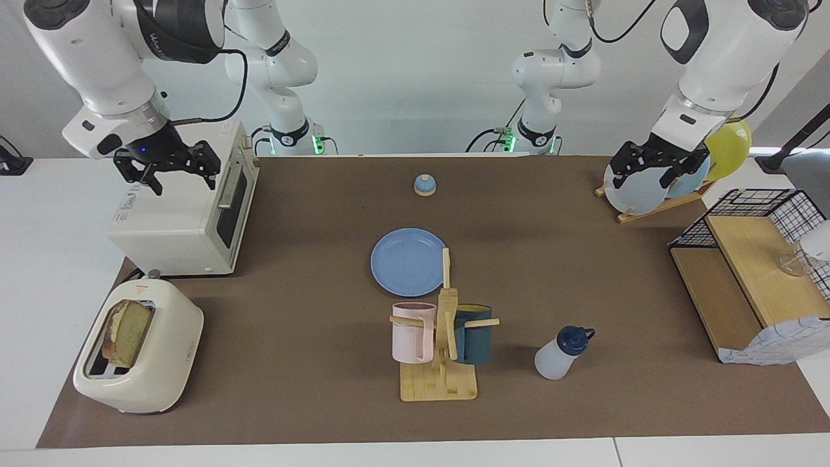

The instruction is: Put bread on plate and add seasoning

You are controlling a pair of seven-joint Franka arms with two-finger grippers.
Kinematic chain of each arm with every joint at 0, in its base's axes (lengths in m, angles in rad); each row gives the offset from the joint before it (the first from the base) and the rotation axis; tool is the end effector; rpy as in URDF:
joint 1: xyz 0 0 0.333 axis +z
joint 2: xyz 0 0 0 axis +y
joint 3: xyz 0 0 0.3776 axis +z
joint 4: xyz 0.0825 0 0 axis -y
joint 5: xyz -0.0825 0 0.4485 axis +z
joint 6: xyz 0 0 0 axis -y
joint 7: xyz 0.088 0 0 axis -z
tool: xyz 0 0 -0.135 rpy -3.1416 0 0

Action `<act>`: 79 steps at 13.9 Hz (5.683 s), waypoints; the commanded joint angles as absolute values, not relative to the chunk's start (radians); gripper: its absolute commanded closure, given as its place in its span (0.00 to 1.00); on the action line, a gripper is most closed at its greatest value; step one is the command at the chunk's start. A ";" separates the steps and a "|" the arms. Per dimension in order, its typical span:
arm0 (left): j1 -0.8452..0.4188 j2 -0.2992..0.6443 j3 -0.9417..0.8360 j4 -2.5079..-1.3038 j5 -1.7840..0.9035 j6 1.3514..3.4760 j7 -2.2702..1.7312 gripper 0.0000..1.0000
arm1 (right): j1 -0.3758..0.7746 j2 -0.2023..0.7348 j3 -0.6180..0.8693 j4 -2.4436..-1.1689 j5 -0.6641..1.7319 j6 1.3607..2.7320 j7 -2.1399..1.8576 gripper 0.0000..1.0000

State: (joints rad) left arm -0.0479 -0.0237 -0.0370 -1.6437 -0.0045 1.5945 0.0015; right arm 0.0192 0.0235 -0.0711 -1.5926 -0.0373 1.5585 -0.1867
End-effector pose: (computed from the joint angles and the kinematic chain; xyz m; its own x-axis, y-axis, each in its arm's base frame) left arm 0.6078 -0.0526 0.6356 0.9960 -0.0861 -0.0255 -0.0861 -0.9963 0.0037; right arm 0.6221 -0.0369 0.6310 0.9890 0.1338 -0.0637 0.1358 -0.9904 0.0276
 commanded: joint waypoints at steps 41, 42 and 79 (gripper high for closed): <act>-0.490 0.365 0.130 -2.312 -0.121 3.494 -0.106 0.00 | -0.137 0.276 -0.060 -1.700 0.123 2.435 -0.316 1.00; -0.576 0.418 0.220 -2.265 -0.156 3.497 -0.107 0.00 | -0.140 0.276 -0.060 -1.684 0.123 2.409 -0.324 1.00; -0.655 0.673 0.400 -1.815 -0.261 3.162 -0.104 1.00 | 0.571 0.049 -0.012 -2.052 0.204 2.474 0.314 1.00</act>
State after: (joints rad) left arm -0.6661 0.6629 0.4097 -1.8349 -0.2531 3.2182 -0.1098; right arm 0.5640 0.0783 -0.0081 -1.9606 0.1803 2.3784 0.3156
